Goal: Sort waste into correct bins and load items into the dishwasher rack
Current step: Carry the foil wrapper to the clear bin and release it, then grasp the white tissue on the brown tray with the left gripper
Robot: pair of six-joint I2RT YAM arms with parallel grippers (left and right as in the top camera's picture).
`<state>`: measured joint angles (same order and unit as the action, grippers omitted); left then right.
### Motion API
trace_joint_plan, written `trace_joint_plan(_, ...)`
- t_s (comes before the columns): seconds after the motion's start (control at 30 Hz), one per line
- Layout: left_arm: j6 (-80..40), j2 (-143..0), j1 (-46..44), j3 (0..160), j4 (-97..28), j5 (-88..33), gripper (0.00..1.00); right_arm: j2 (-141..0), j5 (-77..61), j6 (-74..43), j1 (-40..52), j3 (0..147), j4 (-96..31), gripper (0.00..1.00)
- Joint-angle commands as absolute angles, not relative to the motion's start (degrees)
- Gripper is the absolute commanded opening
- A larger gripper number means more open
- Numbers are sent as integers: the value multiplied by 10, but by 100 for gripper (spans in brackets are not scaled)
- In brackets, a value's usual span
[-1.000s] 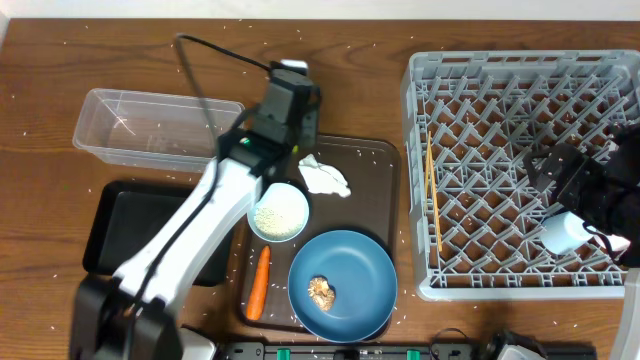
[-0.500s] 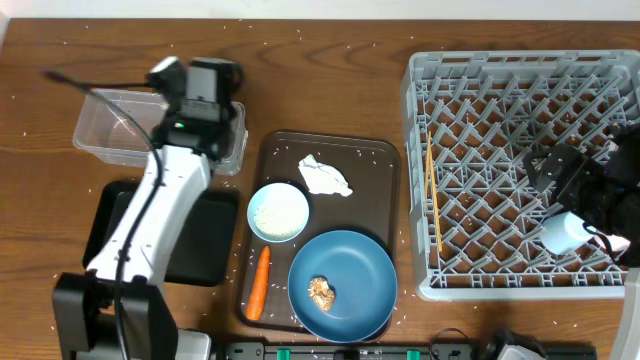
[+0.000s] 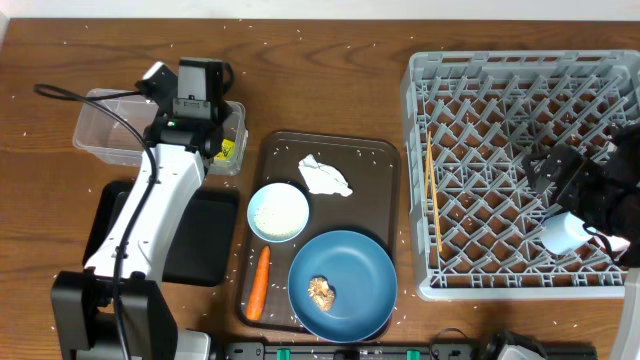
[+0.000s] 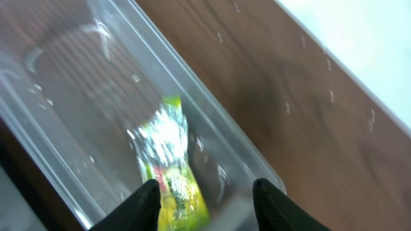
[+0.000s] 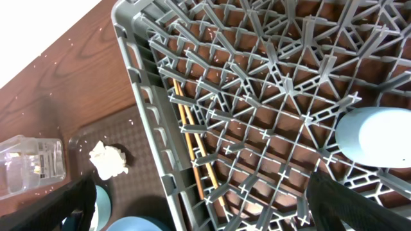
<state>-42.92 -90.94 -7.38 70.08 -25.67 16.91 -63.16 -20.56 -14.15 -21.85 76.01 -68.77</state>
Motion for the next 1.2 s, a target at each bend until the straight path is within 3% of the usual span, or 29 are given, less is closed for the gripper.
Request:
trace_joint_plan(0.0,-281,-895,-102,703,-262,4,50,-630,-204,-128,-213,764,-689,98)
trace_joint_plan(0.1,-138,-899,-151,702,-279,-95,53,-630,-204,-128,-213,764,-687,98)
trace_joint_plan(0.4,87,-944,-290,682,-321,-90,79,-630,-203,-121,-213,764,-695,99)
trace_joint_plan(0.8,131,-1093,-328,682,-314,-22,80,-630,-204,-112,-213,764,-701,99)
trace_joint_plan(0.87,131,-1105,-328,682,-309,-19,71,-630,-204,-112,-213,764,-701,99)
trace_joint_plan(0.93,131,-1106,-328,682,-303,-19,56,-630,-204,-112,-213,764,-701,99)
trace_joint_plan(1.07,131,-1096,-328,686,-281,-19,6,-630,-204,-111,-213,764,-701,99)
trace_joint_plan(1.17,123,-1076,-328,705,-299,-19,6,-630,-203,-110,-213,764,-701,99)
